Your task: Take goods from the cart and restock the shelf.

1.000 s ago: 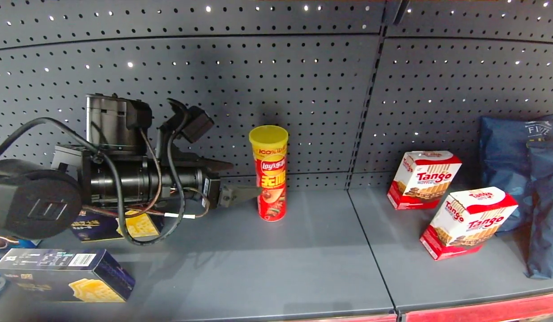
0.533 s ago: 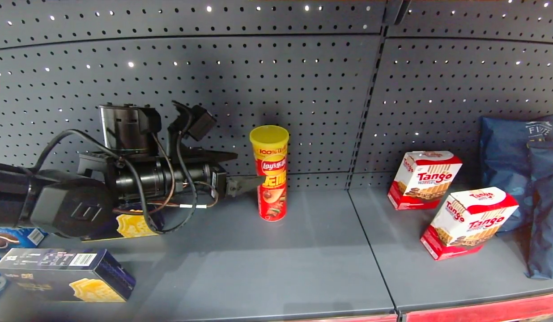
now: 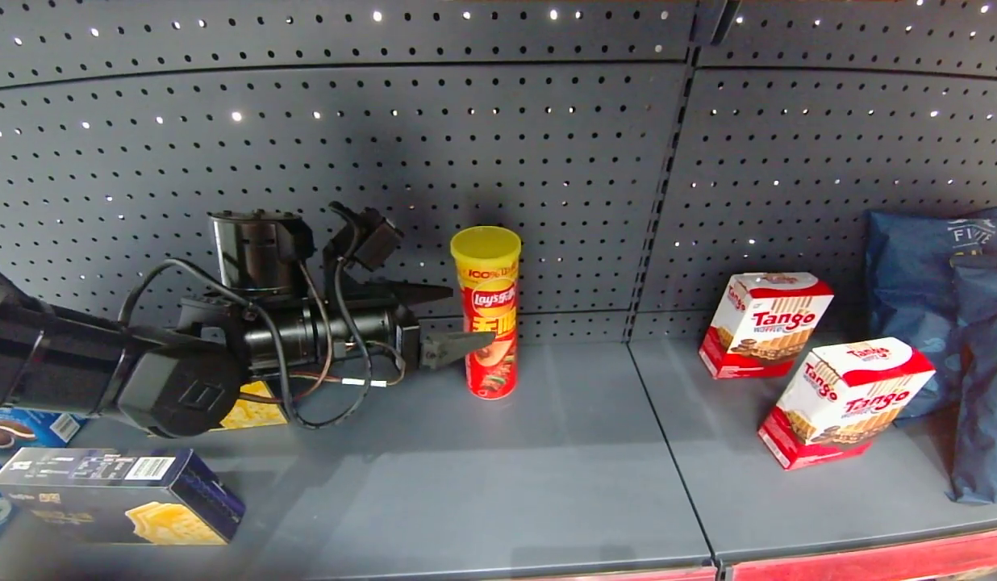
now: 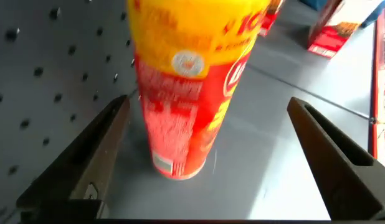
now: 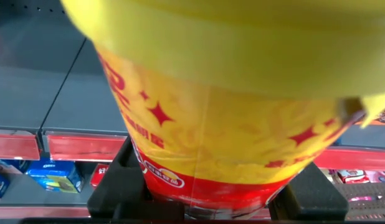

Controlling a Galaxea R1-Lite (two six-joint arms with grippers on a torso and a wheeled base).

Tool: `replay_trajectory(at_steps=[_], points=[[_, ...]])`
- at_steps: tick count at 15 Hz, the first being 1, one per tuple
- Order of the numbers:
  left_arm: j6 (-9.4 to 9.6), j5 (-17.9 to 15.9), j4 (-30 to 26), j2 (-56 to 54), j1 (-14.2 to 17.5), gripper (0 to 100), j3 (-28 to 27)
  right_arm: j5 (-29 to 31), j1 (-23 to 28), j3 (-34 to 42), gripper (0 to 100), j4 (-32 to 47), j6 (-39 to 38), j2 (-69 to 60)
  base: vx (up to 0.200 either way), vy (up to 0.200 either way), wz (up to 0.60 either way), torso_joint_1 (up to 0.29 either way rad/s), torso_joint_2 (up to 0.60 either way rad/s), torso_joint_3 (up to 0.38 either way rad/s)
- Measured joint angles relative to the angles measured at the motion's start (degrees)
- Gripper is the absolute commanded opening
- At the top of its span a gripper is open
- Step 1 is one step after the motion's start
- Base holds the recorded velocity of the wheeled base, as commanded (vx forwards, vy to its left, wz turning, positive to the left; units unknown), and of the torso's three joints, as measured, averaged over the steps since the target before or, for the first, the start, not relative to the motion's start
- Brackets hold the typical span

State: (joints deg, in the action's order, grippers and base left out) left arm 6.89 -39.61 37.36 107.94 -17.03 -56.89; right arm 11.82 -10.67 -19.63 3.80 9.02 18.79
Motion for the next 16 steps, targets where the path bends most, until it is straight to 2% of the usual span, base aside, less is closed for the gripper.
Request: replay_trajectory(at_steps=[1,3,5,6,12,16], points=[[-0.27,-0.46,1.15,0.52,0.04,100,-0.1,-0.01,-0.1,0.0,0,0.0,-0.02,0.09,0.0,0.0,0.0,0.0,0.0,0.0],[-1.45,-1.33,8.86,2.38,0.17,100,-0.1,-0.06,-0.1,-0.05,0,0.0,0.0,0.2,0.0,0.0,0.0,0.0,0.0,0.0],[-3.8,-1.69,16.96,5.13,0.2,100,0.67,-0.06,-0.1,-0.1,0,0.02,0.0,0.28,0.0,0.0,0.0,0.0,0.0,0.0],[-4.62,-1.91,18.55,6.29,0.15,100,1.02,-0.04,-0.11,-0.13,0,0.07,0.0,0.32,0.0,0.0,0.0,0.0,0.0,0.0],[-5.14,-3.23,19.26,9.98,0.04,100,0.17,-0.15,-0.13,-0.1,0,-0.01,0.01,1.11,0.0,0.0,0.0,0.0,0.0,0.0],[-5.23,-3.11,18.31,12.08,-0.38,100,-3.19,-0.06,-0.11,-0.05,0,0.02,0.01,1.22,0.0,0.0,0.0,0.0,0.0,0.0]])
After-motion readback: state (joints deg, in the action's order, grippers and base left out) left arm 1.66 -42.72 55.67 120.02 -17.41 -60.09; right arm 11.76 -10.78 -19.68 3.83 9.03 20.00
